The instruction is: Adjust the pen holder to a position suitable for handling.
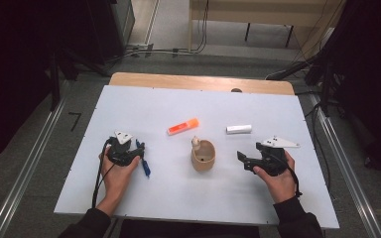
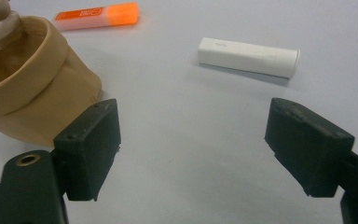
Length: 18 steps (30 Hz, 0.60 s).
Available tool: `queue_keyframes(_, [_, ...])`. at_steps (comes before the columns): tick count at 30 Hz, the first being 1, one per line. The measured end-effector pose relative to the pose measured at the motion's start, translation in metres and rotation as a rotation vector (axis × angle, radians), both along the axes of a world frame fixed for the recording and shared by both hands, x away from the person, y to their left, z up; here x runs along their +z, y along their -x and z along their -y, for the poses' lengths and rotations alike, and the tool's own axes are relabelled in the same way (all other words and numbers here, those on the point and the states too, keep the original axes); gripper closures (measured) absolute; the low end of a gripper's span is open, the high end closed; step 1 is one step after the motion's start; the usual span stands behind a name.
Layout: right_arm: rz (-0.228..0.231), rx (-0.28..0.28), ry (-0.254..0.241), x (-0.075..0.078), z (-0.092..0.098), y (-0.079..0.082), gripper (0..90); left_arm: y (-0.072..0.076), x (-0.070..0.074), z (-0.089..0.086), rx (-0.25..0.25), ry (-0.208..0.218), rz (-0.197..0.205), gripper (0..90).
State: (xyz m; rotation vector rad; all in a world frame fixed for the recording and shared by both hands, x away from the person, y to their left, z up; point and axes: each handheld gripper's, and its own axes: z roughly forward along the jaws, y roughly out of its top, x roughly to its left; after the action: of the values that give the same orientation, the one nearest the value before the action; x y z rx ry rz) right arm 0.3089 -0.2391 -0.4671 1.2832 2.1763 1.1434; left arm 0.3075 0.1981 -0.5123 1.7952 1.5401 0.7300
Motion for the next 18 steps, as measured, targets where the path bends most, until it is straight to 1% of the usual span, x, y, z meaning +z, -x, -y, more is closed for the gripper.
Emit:
queue_keyframes(3, [0.001,-0.001,-0.001,0.0,0.0,0.0,16.6,0.0,0.0,0.002,-0.001,0.005,-0.006,49.8])
queue_keyframes(6, [0.001,-0.002,-0.001,0.0,0.0,0.0,16.7,0.0,0.0,0.005,0.002,-0.009,-0.009,52.5])
queue_keyframes(10, [-0.002,-0.004,-0.002,0.0,0.0,0.0,16.9,0.001,0.0,0.007,0.007,-0.015,-0.014,55.6])
queue_keyframes(12, [-0.002,-0.003,-0.002,0.0,0.0,0.0,17.0,0.001,0.0,0.008,0.007,-0.01,-0.014,57.6])
queue_keyframes(14, [-0.003,-0.002,0.0,0.0,0.0,0.0,17.1,0.002,0.0,0.01,-0.001,-0.006,-0.008,63.3])
queue_keyframes(15, [-0.003,-0.001,0.0,0.0,0.0,0.0,17.1,0.002,0.0,0.011,-0.001,-0.014,-0.005,65.3])
queue_keyframes(18, [-0.003,-0.001,0.0,0.0,0.0,0.0,17.2,0.002,0.0,0.011,-0.006,-0.01,-0.005,66.4])
